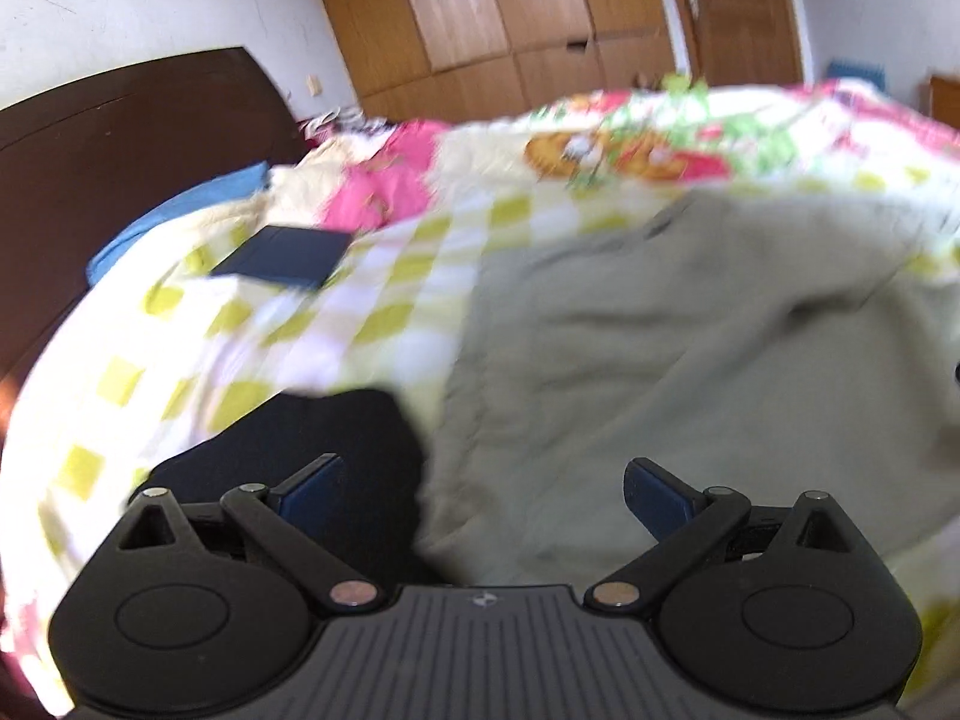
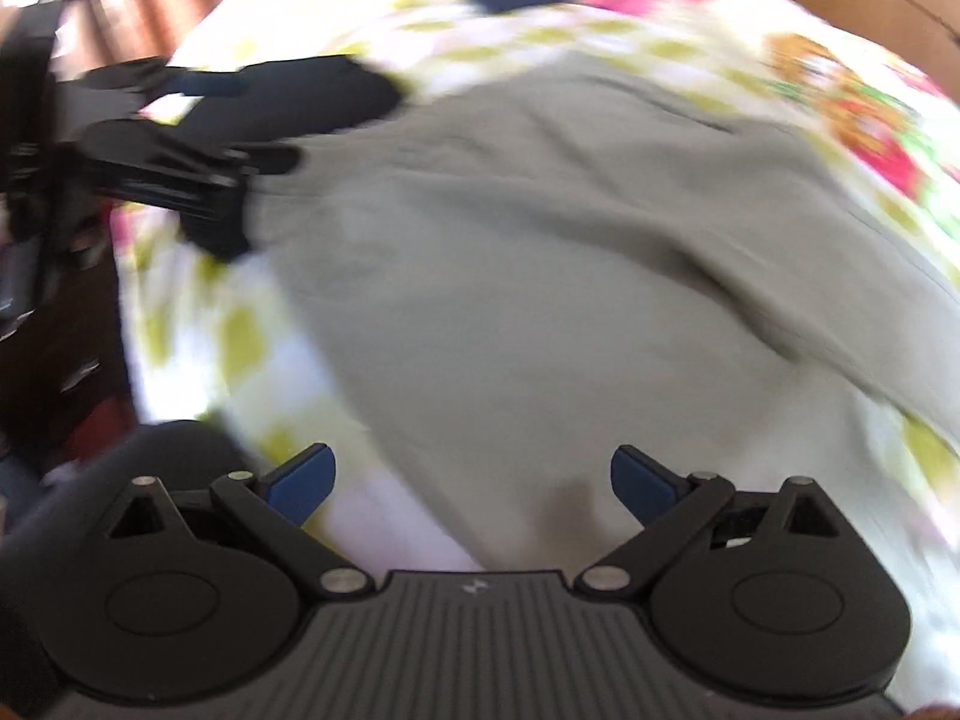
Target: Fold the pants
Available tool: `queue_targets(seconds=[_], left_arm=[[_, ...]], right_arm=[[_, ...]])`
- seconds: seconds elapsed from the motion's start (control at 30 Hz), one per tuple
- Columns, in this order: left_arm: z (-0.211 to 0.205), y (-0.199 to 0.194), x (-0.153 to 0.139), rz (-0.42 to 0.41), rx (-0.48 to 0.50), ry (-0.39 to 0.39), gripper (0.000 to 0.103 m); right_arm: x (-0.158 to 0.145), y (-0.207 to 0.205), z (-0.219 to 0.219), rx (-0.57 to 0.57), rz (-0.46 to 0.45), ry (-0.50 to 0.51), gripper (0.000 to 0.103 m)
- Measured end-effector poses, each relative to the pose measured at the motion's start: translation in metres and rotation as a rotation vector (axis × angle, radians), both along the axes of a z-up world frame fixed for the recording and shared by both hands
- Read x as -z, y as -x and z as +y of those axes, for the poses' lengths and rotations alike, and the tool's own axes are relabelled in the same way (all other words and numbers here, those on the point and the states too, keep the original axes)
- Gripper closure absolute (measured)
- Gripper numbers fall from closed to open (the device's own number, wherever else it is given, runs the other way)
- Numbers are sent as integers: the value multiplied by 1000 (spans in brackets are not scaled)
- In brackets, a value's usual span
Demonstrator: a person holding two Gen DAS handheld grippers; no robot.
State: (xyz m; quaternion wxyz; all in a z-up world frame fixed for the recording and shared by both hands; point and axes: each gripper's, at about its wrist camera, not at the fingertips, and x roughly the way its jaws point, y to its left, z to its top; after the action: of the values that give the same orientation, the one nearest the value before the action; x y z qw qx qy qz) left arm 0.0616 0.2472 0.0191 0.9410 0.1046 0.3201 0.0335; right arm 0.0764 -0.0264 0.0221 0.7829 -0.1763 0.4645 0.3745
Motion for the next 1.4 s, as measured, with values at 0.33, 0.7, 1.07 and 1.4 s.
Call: queue_targets(seconds=[0.33,0.7,1.07,1.4], left_arm=[[-84,-20,48,233,177,-2,0],[-190,-50,33,173,336,23,0],[-265,-49,32,169,466,-46,0],[-280,-46,31,121,515,-39,0]], right_arm=[[17,-32,-196,713,16,85,5],[23,-27,-357,1304,-32,-171,12],[46,-27,-404,1406,36,-545,98],[28,21,-434,1434,10,-381,93]])
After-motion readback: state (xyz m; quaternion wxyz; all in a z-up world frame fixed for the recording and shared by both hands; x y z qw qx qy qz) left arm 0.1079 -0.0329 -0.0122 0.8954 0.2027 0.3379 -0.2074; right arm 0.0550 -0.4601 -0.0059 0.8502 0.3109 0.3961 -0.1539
